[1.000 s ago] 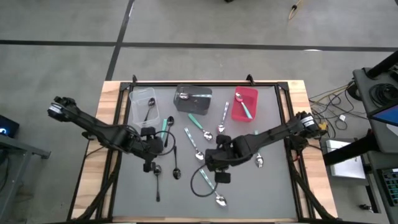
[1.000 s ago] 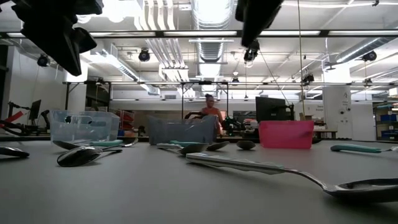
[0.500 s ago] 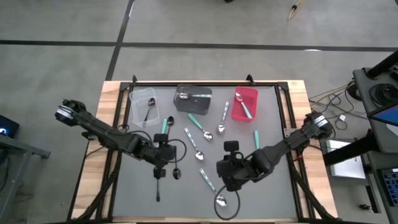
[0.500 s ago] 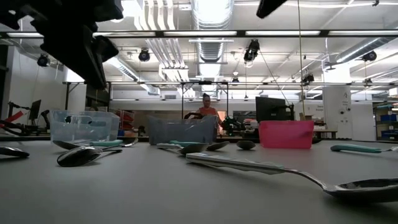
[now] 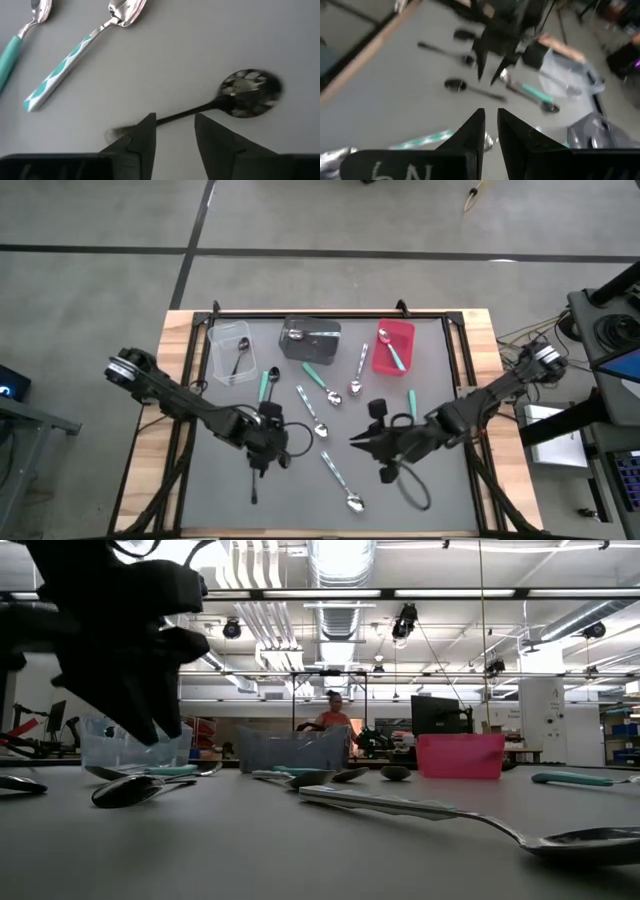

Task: Sort silverware by color (type)
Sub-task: Put the middle black spoon into the transparent bin

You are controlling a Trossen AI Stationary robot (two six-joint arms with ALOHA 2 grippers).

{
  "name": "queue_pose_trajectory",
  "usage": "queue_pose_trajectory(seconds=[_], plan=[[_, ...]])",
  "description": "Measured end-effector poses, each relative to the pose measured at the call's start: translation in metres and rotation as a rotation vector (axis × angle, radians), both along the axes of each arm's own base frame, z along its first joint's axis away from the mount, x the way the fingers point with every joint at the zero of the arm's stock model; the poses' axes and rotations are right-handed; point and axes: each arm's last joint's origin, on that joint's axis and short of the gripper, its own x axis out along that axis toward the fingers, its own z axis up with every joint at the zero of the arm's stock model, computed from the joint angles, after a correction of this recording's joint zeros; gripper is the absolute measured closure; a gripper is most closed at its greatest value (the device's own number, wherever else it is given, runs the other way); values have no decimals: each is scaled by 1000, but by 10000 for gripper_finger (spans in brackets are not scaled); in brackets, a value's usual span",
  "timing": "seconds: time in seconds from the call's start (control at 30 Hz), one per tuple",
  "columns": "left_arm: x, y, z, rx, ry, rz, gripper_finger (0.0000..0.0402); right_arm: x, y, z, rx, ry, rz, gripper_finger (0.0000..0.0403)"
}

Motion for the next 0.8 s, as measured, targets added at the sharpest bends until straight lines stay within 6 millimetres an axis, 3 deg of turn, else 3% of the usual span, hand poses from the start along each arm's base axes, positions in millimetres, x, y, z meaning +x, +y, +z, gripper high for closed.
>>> queue_pose_trajectory(seconds=[0.2,0.43,0.8], plan=[[3,-1,-15,147,48,-95,271,-26,-15,-4,3,-138,34,360],[9,-4,-31,175,80,-155,271,-47,-29,-3,-14,-182,38,360],[19,-7,-37,140,22,-148,278,-52,-36,-4,-29,-192,28,360]])
